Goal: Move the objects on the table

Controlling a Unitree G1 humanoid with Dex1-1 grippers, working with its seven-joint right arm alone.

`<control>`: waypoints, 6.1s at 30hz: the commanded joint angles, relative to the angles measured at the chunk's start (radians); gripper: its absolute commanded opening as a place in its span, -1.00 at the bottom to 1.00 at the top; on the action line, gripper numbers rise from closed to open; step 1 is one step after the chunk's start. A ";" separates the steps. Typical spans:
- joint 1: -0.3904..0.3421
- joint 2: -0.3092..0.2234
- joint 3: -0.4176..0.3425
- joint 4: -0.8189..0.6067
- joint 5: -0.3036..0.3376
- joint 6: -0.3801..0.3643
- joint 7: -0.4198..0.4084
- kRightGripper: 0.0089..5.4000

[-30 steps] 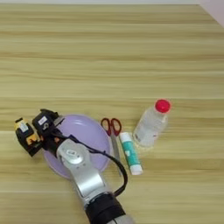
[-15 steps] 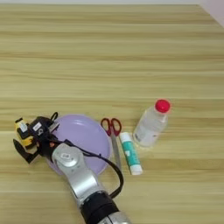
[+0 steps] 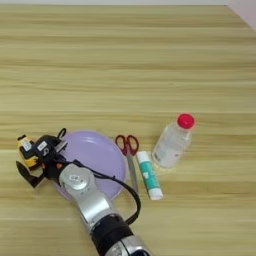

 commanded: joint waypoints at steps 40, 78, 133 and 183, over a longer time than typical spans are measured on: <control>-0.089 0.027 -0.019 0.049 0.001 -0.069 -0.008 -0.03; 0.008 0.009 -0.074 -0.417 0.086 0.140 0.039 -0.07; 0.263 -0.112 -0.363 -0.748 0.401 0.647 -0.004 -0.07; 0.251 -0.151 -0.345 -0.663 0.357 0.681 -0.051 0.79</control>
